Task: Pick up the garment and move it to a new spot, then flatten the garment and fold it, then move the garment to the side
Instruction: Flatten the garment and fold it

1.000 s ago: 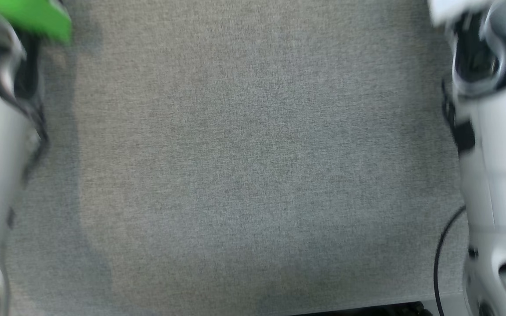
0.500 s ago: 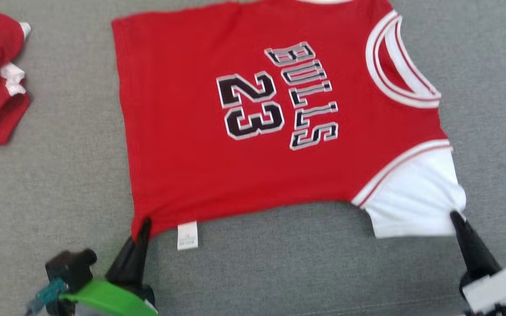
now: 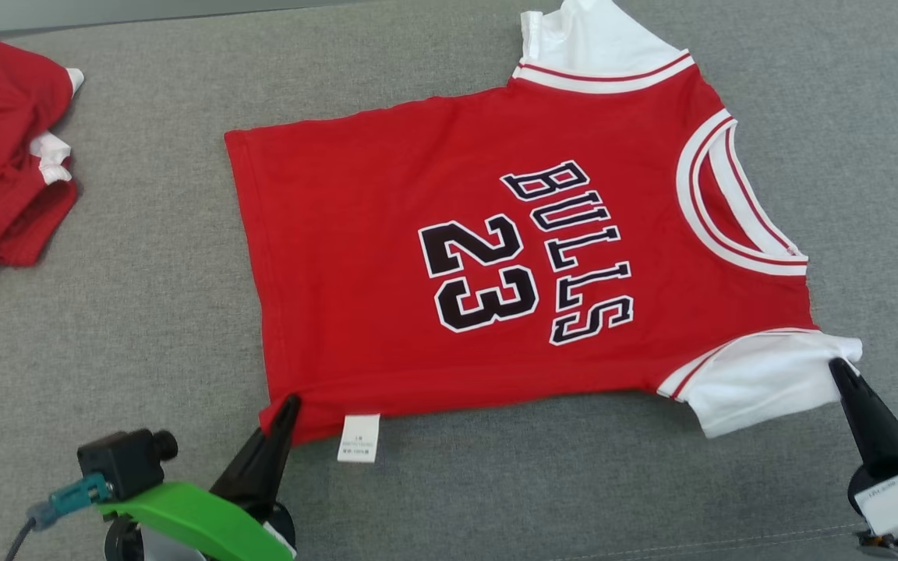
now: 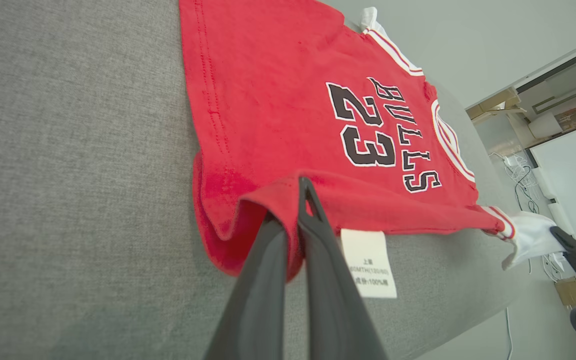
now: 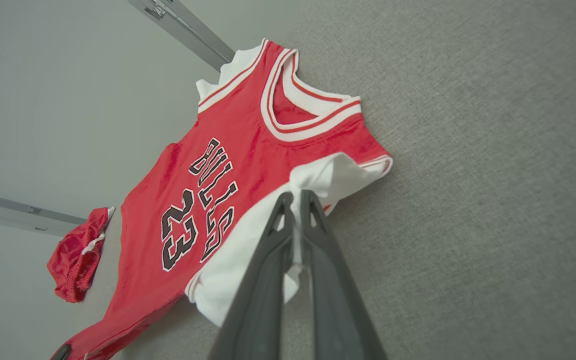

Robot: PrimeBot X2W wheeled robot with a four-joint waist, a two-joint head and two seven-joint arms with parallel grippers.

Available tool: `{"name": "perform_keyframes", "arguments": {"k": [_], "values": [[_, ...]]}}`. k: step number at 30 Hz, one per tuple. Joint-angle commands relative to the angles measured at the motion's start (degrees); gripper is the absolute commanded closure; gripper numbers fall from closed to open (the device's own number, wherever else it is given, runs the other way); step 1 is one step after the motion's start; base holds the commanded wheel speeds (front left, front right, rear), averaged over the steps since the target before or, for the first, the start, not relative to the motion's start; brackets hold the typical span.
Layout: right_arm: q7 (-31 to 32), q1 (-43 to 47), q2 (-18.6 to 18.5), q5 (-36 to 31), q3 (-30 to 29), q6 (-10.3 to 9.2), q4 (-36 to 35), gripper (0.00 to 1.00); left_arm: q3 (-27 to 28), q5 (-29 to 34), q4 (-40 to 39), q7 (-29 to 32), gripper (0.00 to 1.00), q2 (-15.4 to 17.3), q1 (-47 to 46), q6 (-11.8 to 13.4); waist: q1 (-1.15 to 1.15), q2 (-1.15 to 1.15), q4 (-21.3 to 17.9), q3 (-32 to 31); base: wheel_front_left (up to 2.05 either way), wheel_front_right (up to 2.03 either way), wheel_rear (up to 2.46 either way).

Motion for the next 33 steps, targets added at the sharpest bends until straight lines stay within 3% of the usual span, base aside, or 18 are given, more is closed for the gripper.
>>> {"name": "perform_keyframes", "arguments": {"k": [1, 8, 17, 18, 19, 20, 21, 22, 23, 27, 33], "values": [[1.92, -2.85, -0.41, -1.66, -0.05, 0.0, 0.86, 1.0, 0.75, -1.37, 0.67, 1.52, 1.0, -0.24, -2.42, 0.6, 0.01, 0.0, 0.77, 1.08, 0.0, 0.0, 0.0], [10.16, -15.65, -1.05, -8.13, 0.12, 0.0, 5.38, 1.0, 2.47, -6.86, 4.26, 9.03, 1.0, -2.32, -11.38, 3.55, 0.01, 0.0, 1.89, 2.93, 0.0, 0.0, 0.0], [14.72, -27.3, -2.65, -14.17, 2.09, 0.0, 10.23, 1.0, 0.57, -4.55, 9.59, 12.18, 0.97, -3.25, -19.11, 4.86, 0.01, 0.0, 2.32, 5.33, 0.0, 0.0, 0.0], [14.41, -28.19, -2.66, -14.63, 2.03, 0.0, 10.75, 0.87, 0.54, -4.44, 9.92, 12.09, 0.77, -3.33, -19.52, 4.86, 0.01, 0.0, 2.34, 5.45, 0.0, 0.0, 0.0], [14.3, -29.04, -2.86, -15.06, 2.2, 0.0, 11.38, 0.81, 0.49, -4.27, 10.3, 12.11, 0.74, -3.33, -19.85, 4.78, 0.01, 0.0, 2.38, 5.55, 0.0, 0.0, 0.0], [14.12, -29.59, -3.1, -15.52, 2.36, 0.0, 11.91, 0.91, 0.62, -4.37, 10.42, 11.91, 0.74, -3.51, -20.03, 4.53, 0.01, 0.0, 2.42, 5.6, 0.0, 0.0, 0.0], [13.86, -30.29, -3.46, -15.89, 2.9, 0.0, 12.38, 0.76, 0.69, -4.56, 10.61, 11.69, 0.6, -3.62, -20.14, 4.33, 0.01, 0.0, 2.47, 5.6, 0.0, 0.0, 0.0], [13.28, -31.02, -3.52, -16.16, 2.97, 0.0, 12.86, 0.24, 0.62, -4.16, 10.72, 11.6, 0.01, -3.41, -20.17, 4.24, 0.01, 0.0, 2.47, 5.57, 0.0, 0.0, 0.0], [13.05, -31.31, -3.55, -16.44, 2.95, 0.0, 13.4, 0.0, 0.5, -3.96, 10.81, 11.41, 0.0, -3.34, -20.1, 4.22, 0.01, 0.0, 2.51, 5.5, 0.0, 0.0, 0.0], [11.06, -31.64, -3.8, -16.18, 2.98, 0.0, 13.41, 0.0, 0.27, -3.18, 10.64, 10.19, 0.0, -3.45, -18.35, 4.44, 0.01, 0.0, 2.66, 4.79, 0.0, 0.0, 0.0], [11.24, -24.98, -8.82, -19.04, 5.05, 0.0, 9.0, 0.0, -0.03, -1.92, 7.82, 8.48, 0.0, -1.37, -13.38, 5.31, 0.01, 0.0, 1.9, 3.23, 0.0, 0.0, 0.0]]}}
